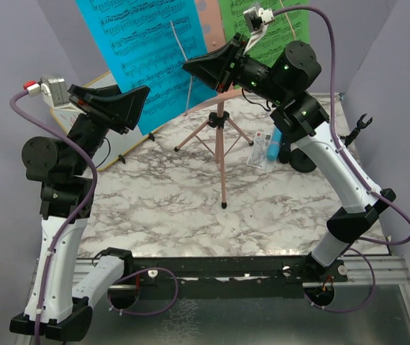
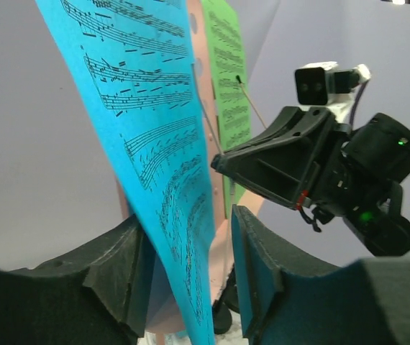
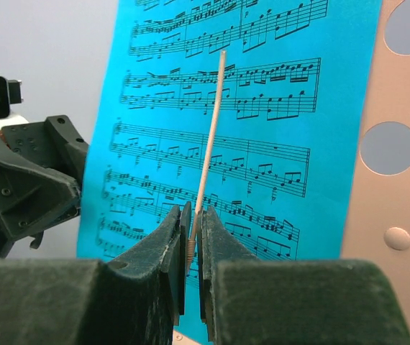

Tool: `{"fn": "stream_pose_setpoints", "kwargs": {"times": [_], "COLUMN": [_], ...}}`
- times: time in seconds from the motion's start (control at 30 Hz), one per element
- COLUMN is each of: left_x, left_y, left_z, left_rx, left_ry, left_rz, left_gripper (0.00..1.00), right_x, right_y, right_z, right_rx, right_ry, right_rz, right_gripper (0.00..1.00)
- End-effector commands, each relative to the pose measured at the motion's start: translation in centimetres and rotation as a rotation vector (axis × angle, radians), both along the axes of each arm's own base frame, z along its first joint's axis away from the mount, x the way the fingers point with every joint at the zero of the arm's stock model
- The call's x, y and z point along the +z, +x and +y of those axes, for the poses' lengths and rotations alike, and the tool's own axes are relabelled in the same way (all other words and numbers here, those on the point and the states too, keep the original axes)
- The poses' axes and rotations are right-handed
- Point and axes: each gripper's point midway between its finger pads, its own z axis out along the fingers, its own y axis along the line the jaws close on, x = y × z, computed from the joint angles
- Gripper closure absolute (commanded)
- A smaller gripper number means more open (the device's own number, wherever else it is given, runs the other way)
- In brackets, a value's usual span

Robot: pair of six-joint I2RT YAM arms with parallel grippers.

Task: Pack up the instrument practice props
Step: Pick up the sheet music from the music stand.

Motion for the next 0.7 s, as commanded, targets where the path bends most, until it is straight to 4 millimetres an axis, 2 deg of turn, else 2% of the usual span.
{"fn": "stream_pose_setpoints", "kwargs": {"times": [0.0, 0.1, 0.23, 0.37, 0.47, 0.6, 0.67], "left_x": [0.4, 0.3, -0.4, -1.0, -0.8, -0.7, -0.6], "left_y": [-1.1, -0.8, 0.8, 1.9, 1.8, 1.6, 1.2], "left_z": [-1.3, -1.5, -0.9, -0.5, 0.0, 1.6, 2.4], "left_rx": [-0.104, -0.115, -0.067, -0.031, -0.003, 0.092, 0.136], "left_ry": [0.001, -0.011, -0.033, -0.043, -0.047, -0.064, -0.072], "left_rz": [-0.022, -0.01, 0.048, 0.093, 0.091, 0.09, 0.083], "left_gripper": [0.54, 0.56, 0.58, 0.66, 0.76, 0.97, 1.0], "right_x": [-0.3, -0.2, -0.2, -0.3, -0.3, -0.3, -0.4], "right_y": [-0.1, -0.1, 0.0, 0.0, 0.1, 0.5, 0.6], "right_z": [-0.1, -0.1, -0.1, 0.0, -0.1, -0.3, -0.3], "right_rx": [0.004, 0.002, 0.002, 0.001, -0.008, -0.03, -0.034], "right_ry": [-0.014, -0.014, -0.015, -0.018, -0.018, -0.016, -0.016], "right_rz": [-0.009, -0.009, -0.009, -0.009, -0.009, -0.01, -0.01], "right_gripper": [0.86, 0.86, 0.86, 0.86, 0.86, 0.86, 0.86]}}
